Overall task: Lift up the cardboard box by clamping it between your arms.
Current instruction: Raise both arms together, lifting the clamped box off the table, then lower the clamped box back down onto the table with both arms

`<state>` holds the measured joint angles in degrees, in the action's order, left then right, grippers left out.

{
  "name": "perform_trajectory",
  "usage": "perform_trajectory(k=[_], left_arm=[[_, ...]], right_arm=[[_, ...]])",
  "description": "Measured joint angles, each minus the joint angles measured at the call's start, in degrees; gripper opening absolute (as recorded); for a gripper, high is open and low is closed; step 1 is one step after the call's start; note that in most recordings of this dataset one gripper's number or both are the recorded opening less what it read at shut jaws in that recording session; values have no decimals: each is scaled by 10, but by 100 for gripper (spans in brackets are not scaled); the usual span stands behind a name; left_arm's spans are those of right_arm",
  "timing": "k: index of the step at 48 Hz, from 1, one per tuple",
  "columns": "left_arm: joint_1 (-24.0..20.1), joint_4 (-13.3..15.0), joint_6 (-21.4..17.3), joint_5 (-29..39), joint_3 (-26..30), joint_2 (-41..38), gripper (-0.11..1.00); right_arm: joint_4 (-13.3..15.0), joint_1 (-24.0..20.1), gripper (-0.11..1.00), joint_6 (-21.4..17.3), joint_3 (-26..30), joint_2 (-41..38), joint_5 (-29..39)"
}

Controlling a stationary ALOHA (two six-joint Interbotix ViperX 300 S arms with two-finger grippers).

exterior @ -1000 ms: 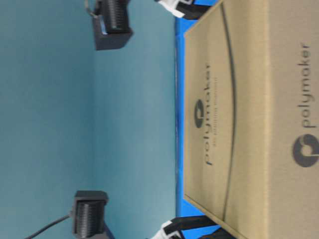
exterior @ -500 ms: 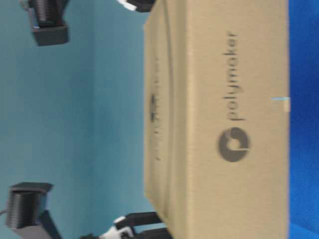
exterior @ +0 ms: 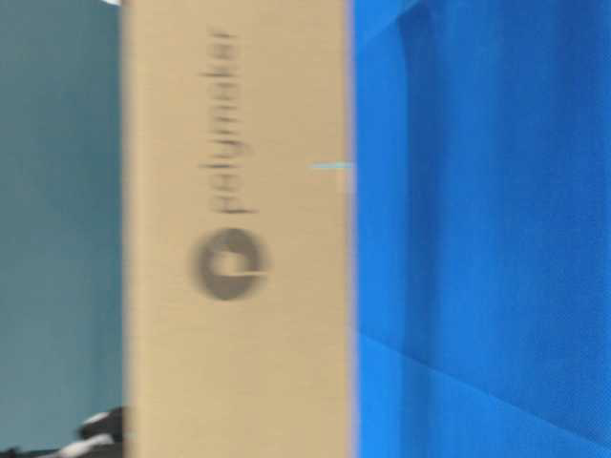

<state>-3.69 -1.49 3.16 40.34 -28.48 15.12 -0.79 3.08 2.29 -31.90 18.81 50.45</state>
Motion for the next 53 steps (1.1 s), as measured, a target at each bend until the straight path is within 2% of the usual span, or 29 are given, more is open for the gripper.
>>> perform_trajectory(k=[16,32,53], left_arm=[[-1,-1,1,101,91,26,87],[-1,0,-18,200,196,28,87],[-2,0,-19,214,206,23,87]], right_arm=[[0,1,100,-1,94,25,115],[0,-2,100,-1,198,24,207],[1,-2,100,-1,200,21,214]])
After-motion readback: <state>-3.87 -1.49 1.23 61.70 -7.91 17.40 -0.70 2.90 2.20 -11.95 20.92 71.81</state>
